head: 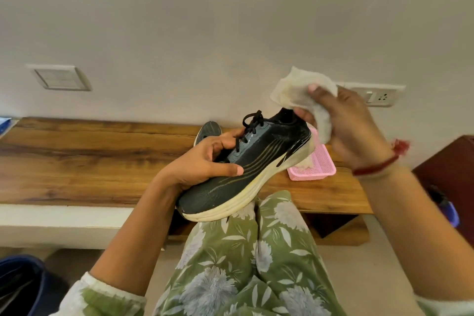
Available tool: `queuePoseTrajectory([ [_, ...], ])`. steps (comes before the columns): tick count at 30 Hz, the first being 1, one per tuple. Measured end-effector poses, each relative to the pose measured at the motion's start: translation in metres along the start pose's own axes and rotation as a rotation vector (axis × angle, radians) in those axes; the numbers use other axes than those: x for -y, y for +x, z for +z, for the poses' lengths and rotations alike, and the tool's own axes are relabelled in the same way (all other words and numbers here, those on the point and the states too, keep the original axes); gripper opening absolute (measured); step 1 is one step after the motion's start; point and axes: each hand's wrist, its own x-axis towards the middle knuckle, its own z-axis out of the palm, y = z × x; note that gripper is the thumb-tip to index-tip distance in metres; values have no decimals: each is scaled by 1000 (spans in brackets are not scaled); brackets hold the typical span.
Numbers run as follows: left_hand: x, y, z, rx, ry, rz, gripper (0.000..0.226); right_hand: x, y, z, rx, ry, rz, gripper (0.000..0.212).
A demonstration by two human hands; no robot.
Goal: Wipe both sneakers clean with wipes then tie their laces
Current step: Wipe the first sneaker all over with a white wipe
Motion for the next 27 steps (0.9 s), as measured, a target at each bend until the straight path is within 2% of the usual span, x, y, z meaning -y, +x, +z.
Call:
queuePoseTrajectory([
  [2,-2,0,0,-8,-1,9,50,-21,-19,12,-72,-430,-299,16],
  [3,-2,1,1,-9,-1,14,50,-32,-27,16,-48,-650,-456,17],
  [5,-2,2,4,-13,4,32,46,-50,-36,18,80,-1009,-685,31],
  [7,-2,2,9,-34,15,49,42,-64,-43,15,182,-1177,-819,41],
  [10,-4,-1,14,-45,29,61,40,-71,-49,15,290,-1276,-953,41],
  [12,-6,-2,15,-31,48,63,37,-71,-46,11,282,-1354,-1018,40],
  [15,-7,0,16,-40,40,44,36,-66,-39,11,191,-1343,-1003,41],
  [17,-6,1,17,-60,44,53,39,-69,-44,17,240,-1292,-1016,40],
  [20,-4,-2,15,-70,74,55,40,-71,-49,15,304,-1350,-1074,39],
  [24,-5,-2,17,-39,60,42,37,-66,-44,10,131,-1275,-978,39],
  [27,-10,-3,20,-32,21,70,33,-74,-57,19,232,-1376,-1112,37],
])
